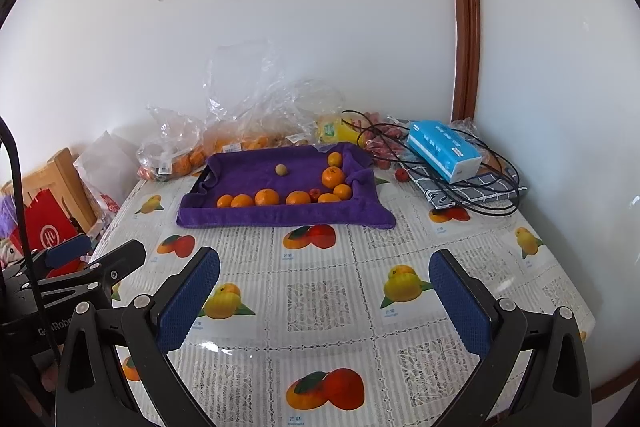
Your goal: Organize fruits
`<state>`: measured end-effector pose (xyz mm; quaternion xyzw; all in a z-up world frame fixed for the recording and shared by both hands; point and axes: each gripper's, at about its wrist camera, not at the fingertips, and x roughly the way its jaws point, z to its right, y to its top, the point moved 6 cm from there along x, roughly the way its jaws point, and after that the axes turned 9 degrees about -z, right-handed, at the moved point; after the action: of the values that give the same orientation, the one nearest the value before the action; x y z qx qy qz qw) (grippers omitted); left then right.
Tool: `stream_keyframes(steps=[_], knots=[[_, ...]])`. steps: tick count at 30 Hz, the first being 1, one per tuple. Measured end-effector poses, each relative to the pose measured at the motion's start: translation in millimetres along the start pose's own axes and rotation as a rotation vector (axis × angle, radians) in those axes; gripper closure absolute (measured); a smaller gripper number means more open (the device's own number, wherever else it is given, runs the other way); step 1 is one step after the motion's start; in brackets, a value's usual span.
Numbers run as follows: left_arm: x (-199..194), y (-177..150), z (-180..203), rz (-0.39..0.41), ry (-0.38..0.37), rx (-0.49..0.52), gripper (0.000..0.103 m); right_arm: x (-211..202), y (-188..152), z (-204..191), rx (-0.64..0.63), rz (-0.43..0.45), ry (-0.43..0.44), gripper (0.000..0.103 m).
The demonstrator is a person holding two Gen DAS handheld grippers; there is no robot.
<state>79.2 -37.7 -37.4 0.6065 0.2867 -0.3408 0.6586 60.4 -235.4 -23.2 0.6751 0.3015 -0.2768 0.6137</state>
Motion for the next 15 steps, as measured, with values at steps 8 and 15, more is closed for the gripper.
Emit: stream_keyframes(steps=[8, 15], knots=[[0.0, 0.0, 0.0, 0.001, 0.001, 0.004, 0.008, 0.1, 1.3, -1.6, -0.009, 0.002, -0.001, 0.0], [-0.2, 0.4, 0.5, 0.003, 0.004, 0.006, 0.008, -0.3, 1.9, -3.4, -0.011, 0.003, 0.004, 0.0]])
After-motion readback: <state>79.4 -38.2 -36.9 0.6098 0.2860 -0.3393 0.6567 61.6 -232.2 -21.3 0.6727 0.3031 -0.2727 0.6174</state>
